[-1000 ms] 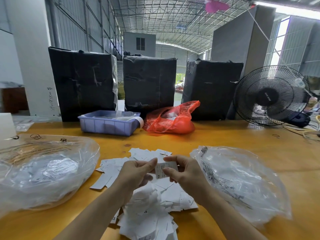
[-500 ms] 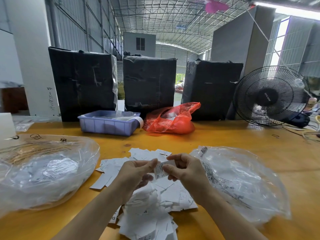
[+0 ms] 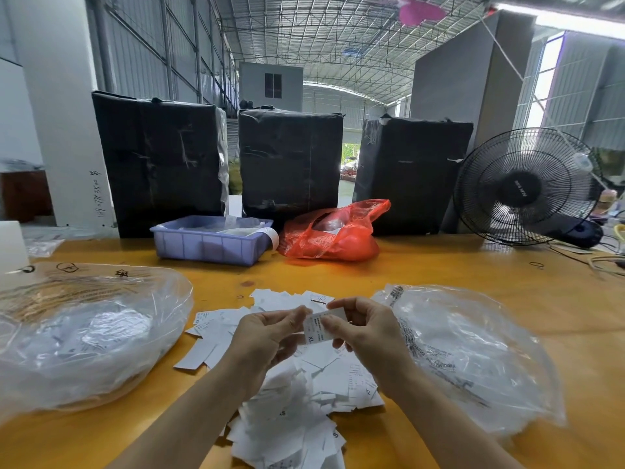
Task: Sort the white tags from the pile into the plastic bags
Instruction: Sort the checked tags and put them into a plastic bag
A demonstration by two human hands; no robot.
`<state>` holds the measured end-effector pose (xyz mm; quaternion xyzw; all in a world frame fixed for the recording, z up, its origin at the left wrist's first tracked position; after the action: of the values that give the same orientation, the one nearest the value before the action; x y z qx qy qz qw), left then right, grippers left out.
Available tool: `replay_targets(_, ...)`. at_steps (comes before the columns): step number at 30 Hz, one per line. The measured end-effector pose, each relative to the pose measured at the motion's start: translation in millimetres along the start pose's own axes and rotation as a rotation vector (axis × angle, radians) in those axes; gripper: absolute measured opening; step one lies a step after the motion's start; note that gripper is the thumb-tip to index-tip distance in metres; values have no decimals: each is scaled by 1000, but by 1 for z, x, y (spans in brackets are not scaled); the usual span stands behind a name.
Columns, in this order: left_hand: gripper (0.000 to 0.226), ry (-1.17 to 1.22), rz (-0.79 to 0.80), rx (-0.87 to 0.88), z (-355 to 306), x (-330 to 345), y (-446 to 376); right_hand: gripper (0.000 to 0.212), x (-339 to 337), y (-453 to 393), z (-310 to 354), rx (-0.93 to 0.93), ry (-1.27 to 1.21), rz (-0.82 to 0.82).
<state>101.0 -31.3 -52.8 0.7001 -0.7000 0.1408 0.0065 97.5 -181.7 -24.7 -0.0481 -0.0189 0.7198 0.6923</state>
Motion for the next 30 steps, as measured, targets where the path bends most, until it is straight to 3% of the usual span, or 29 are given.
replay_targets(9,30,10,13,-56,5,1,2,10,-7,-4,-4,34,-73,-33)
replay_targets(14,18,39,7,-42,2,0,2,11,-5,-4,-6,56,-60,-7)
replay_targets(21,19,-18,69,-31,1,5,5,10,-9,-6,-7,65,-92,-41)
replay_targets(26,24,28,27,-43,3,1,2,10,-5,-5,-10,97,-81,9)
replay_targets(30,16,53,5,-52,6,0,1,9,-7,-6,-10,95,-89,-19)
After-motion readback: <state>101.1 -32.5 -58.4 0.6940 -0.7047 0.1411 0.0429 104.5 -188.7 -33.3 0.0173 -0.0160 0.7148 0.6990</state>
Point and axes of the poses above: each hand's wrist, its own y-axis away from the middle knuckle, its own x-axis out of the palm, z = x × y, the point moved 8 cm from there along -y, towards the middle knuckle, and after that the axes turned 14 degrees about x, right-handed, at the moved point
